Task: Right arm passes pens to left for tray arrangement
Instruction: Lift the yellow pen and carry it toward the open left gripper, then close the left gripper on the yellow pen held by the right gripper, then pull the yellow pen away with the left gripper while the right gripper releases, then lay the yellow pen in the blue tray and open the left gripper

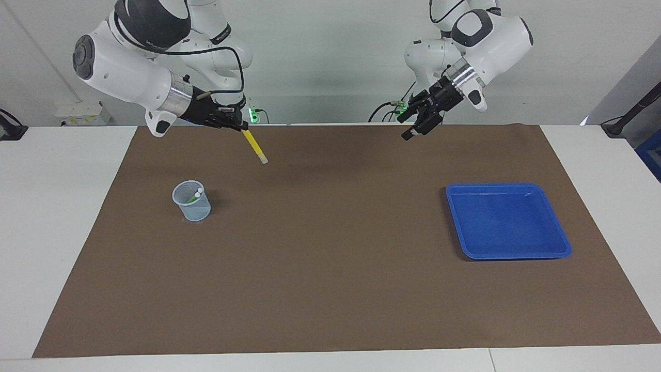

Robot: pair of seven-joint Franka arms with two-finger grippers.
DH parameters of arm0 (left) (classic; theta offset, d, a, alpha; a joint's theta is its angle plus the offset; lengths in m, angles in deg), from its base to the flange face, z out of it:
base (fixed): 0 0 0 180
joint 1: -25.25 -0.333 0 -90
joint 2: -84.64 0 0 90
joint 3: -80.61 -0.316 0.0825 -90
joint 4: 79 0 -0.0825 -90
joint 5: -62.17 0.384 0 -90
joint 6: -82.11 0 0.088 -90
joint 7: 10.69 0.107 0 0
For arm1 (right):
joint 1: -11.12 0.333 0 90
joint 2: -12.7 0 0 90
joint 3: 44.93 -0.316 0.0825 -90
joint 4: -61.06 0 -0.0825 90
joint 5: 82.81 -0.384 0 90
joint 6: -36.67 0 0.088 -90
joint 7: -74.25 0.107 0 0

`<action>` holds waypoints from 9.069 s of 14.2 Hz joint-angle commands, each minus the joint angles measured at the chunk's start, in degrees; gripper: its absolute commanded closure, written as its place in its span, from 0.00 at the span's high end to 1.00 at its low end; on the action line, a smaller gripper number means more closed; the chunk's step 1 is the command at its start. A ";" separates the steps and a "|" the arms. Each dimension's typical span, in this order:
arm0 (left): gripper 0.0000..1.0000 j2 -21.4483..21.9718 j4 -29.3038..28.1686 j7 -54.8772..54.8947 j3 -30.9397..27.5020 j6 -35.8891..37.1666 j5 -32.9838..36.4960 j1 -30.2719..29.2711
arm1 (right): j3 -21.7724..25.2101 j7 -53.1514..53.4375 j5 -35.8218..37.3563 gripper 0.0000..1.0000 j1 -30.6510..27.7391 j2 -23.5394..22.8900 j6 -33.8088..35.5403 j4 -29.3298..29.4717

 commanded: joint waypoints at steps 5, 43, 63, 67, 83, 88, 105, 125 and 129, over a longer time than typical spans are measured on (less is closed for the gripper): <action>1.00 -0.41 -0.90 -11.13 0.75 -10.26 -5.47 10.88 | -8.57 17.75 -19.12 0.00 -0.21 4.64 -20.80 -10.61; 0.74 -10.17 4.29 -4.82 0.13 -20.05 -20.70 12.58 | -9.38 23.04 -32.06 0.00 15.70 2.89 -45.79 -14.40; 0.00 -9.90 4.03 -2.27 0.40 -19.86 -20.34 12.74 | -9.38 23.04 -32.06 0.00 15.70 2.89 -45.61 -14.40; 0.00 -9.46 3.50 -0.51 0.49 -19.77 -20.25 12.74 | -9.38 23.12 -32.06 0.00 15.70 2.89 -45.61 -14.31; 0.00 -9.11 4.64 25.63 0.22 -2.49 10.21 2.48 | -9.38 13.39 -3.43 1.00 15.96 1.30 -45.18 -10.44; 0.00 -9.37 7.80 50.51 0.13 11.15 32.44 -5.18 | -9.29 2.32 14.67 1.00 15.27 2.27 -38.24 -12.11; 0.00 -29.22 15.01 70.07 -0.04 -3.76 54.27 -15.30 | -9.46 -49.18 46.95 1.00 -8.03 3.06 -31.12 -21.17; 0.66 -40.05 11.41 69.36 0.13 -20.47 60.69 -16.62 | -9.29 -15.37 48.10 0.44 -9.79 -2.30 -36.30 -20.82; 0.68 -40.05 12.46 69.45 0.40 -19.51 59.99 -16.53 | -9.29 -15.37 48.71 0.43 -9.88 -2.30 -36.47 -20.82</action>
